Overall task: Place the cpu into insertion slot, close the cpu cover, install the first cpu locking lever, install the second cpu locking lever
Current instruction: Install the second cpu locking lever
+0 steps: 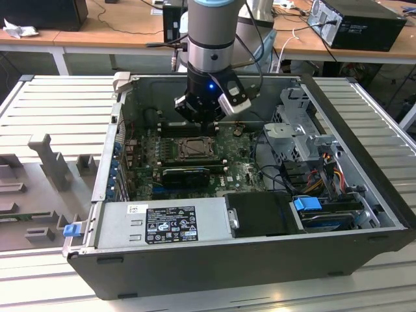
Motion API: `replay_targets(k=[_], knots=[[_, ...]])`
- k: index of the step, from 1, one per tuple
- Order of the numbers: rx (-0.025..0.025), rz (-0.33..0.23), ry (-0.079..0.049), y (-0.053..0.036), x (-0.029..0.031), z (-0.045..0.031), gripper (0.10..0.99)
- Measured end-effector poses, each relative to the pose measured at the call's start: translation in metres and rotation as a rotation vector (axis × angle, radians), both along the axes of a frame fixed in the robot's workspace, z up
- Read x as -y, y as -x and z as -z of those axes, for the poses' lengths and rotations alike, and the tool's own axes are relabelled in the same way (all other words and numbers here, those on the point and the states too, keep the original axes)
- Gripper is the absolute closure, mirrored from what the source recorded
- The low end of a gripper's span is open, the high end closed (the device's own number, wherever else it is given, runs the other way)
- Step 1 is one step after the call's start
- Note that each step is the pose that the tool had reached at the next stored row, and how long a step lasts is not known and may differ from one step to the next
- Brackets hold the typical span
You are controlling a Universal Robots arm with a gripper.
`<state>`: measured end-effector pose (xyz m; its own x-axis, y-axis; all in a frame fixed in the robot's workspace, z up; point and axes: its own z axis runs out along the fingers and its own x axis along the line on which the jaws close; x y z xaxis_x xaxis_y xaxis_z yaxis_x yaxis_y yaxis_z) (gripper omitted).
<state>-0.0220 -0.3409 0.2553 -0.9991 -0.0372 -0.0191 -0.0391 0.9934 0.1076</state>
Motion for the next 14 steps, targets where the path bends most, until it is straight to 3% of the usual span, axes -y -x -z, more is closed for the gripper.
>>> replay_targets(k=[8, 10, 11, 13, 14], knots=[[-0.0019, 0.000, -0.001, 0.0000, 0.0220, 0.0027, 0.980], [-0.0082, 0.000, -0.001, 0.0000, 0.0265, 0.0061, 0.980], [-0.0163, 0.000, -0.001, 0.0000, 0.0297, 0.0085, 0.980], [-0.0168, -0.002, -0.005, 0.0003, 0.0381, 0.0108, 0.980], [-0.0168, -0.004, -0.023, 0.0016, 0.0399, 0.0118, 0.980]])
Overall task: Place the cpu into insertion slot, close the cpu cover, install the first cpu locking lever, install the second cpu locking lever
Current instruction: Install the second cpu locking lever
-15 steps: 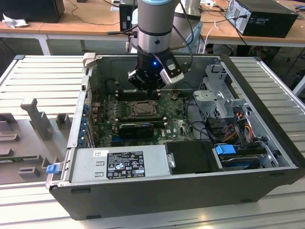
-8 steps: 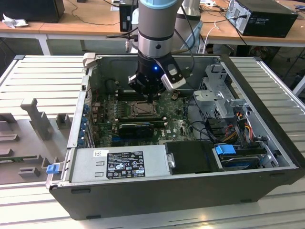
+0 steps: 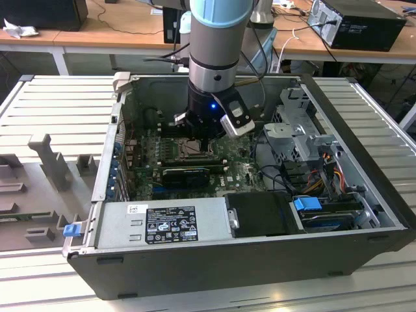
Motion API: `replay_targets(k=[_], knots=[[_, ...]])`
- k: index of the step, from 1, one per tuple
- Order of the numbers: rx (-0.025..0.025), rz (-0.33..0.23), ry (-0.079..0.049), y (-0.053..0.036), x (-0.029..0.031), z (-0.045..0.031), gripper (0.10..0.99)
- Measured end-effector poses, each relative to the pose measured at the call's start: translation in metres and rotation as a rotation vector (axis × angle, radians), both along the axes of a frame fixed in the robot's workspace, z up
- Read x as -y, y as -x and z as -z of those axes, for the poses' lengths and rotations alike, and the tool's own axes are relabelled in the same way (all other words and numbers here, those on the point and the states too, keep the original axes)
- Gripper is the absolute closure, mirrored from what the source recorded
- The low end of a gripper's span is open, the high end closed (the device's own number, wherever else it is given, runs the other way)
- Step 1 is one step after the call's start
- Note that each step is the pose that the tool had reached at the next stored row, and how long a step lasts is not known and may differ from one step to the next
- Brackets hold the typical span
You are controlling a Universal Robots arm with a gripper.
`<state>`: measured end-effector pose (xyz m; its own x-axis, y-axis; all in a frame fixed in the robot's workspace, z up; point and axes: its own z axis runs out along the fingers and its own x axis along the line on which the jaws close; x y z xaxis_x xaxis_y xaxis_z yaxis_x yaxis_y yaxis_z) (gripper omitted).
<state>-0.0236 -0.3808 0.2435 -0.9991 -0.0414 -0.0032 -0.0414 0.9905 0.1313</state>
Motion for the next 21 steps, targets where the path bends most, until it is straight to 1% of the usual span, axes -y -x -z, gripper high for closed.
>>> replay_targets(k=[1, 2, 5, 7, 9, 13, 16, 18, 21], knots=[[0.0001, 0.000, -0.040, 0.0004, 0.0003, 0.0003, 0.980], [0.0001, 0.000, -0.052, 0.0004, 0.0015, 0.0021, 0.980], [0.0001, 0.000, -0.052, 0.0010, 0.0052, 0.0045, 0.980], [0.0002, 0.000, -0.052, 0.0017, 0.0067, 0.0049, 0.980], [0.0000, 0.000, -0.054, 0.0030, 0.0099, 0.0050, 0.980], [0.0000, 0.000, -0.054, 0.0064, 0.0131, 0.0050, 0.980], [0.0001, 0.000, -0.055, 0.0132, 0.0144, 0.0052, 0.980], [0.0000, 0.000, -0.056, 0.0219, 0.0149, 0.0053, 0.980], [0.0002, 0.000, -0.057, 0.0289, 0.0149, 0.0059, 0.980]])
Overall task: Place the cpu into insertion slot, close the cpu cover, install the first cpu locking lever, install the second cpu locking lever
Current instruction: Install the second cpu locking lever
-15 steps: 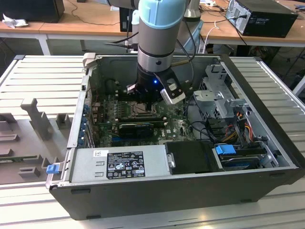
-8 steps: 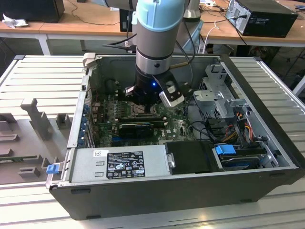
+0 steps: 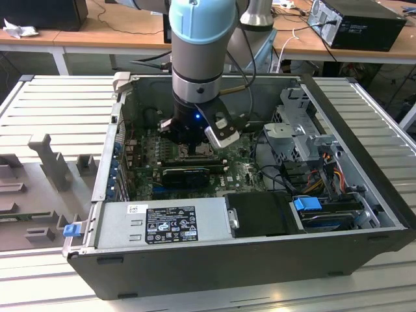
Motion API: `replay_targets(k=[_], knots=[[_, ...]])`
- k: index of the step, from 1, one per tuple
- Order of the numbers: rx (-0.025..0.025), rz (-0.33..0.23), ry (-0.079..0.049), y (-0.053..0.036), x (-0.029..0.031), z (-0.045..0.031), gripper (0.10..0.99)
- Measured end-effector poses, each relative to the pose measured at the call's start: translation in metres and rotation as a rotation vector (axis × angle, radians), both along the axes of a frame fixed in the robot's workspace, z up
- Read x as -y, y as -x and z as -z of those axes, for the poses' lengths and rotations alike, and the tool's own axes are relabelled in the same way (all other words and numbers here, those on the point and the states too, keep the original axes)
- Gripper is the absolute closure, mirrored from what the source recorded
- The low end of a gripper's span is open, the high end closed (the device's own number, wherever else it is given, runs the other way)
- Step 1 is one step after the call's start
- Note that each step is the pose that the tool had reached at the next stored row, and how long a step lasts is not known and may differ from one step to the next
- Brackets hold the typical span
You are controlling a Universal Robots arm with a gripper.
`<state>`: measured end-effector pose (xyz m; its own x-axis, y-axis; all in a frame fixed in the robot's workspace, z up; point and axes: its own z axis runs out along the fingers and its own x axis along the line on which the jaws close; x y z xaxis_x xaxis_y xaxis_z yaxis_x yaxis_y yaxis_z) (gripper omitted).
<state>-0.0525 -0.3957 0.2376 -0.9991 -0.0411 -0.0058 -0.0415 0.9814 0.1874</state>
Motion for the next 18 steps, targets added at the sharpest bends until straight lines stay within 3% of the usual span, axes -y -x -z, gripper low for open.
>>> replay_targets(k=[4, 8, 11, 14, 18], knots=[[-0.0002, 0.000, -0.002, 0.0079, 0.0001, 0.0030, 0.980], [-0.0002, 0.000, -0.005, 0.0079, 0.0001, 0.0105, 0.980], [-0.0004, -0.004, -0.020, 0.0140, 0.0001, 0.0189, 0.980], [-0.0003, -0.004, -0.026, 0.0150, 0.0010, 0.0256, 0.980], [-0.0002, -0.006, -0.070, 0.0183, 0.0048, 0.0300, 0.980]])
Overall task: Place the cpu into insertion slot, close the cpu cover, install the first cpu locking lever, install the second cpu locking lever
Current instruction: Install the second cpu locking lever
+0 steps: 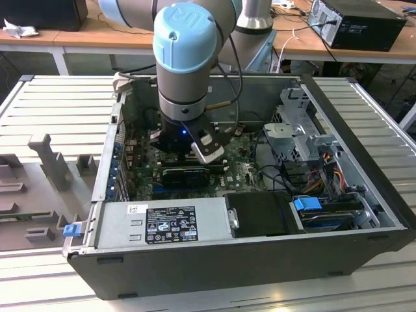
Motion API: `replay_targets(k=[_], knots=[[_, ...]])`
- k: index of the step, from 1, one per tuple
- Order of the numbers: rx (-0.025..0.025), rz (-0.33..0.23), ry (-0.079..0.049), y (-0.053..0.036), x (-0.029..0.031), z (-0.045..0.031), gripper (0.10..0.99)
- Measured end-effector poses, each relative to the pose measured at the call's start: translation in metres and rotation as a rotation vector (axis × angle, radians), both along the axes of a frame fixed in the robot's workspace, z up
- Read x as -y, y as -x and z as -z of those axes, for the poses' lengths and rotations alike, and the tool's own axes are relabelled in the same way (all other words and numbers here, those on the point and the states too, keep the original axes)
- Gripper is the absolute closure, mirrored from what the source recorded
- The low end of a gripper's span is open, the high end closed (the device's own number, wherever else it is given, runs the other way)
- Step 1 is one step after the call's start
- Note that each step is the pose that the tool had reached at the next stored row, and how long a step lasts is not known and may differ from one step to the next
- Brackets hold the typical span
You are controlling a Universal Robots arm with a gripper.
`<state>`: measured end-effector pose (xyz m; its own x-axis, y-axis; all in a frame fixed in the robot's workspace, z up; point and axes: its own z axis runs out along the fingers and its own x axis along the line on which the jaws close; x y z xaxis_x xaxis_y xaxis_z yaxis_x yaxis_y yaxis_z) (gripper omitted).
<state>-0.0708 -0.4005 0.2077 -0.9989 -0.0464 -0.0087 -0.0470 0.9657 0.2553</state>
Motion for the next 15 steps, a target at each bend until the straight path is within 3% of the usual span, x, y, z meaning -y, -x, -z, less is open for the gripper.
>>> replay_targets(k=[3, 8, 15], knots=[[0.0001, 0.000, -0.023, 0.0002, 0.0035, 0.0019, 0.980], [0.0002, 0.000, -0.036, 0.0042, 0.0050, 0.0064, 0.980], [0.0005, 0.000, -0.053, 0.0081, -0.0058, 0.0118, 0.980]])
